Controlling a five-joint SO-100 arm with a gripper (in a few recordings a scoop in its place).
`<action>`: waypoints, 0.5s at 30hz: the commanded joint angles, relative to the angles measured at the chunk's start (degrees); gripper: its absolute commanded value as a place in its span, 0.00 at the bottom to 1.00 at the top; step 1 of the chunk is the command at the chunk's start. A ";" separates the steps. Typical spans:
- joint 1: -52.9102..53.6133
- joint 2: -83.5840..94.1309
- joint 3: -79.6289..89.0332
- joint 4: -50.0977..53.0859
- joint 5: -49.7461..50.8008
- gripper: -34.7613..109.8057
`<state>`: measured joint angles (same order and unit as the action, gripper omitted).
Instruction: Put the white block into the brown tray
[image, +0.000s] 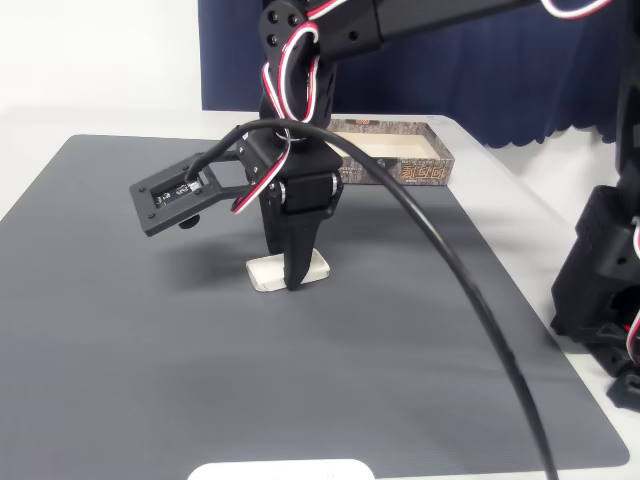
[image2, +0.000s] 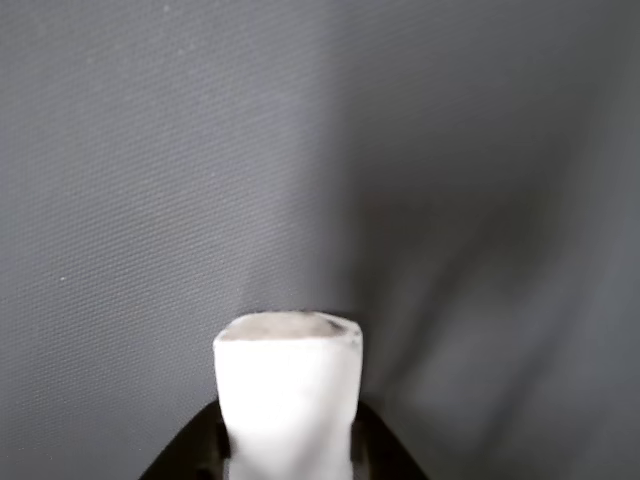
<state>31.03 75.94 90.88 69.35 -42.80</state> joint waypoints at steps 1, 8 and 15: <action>-0.44 1.76 0.62 0.09 0.35 0.34; -0.70 7.91 2.37 1.49 3.16 0.31; -0.26 16.70 7.29 0.79 4.83 0.30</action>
<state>30.50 86.66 97.91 70.22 -38.58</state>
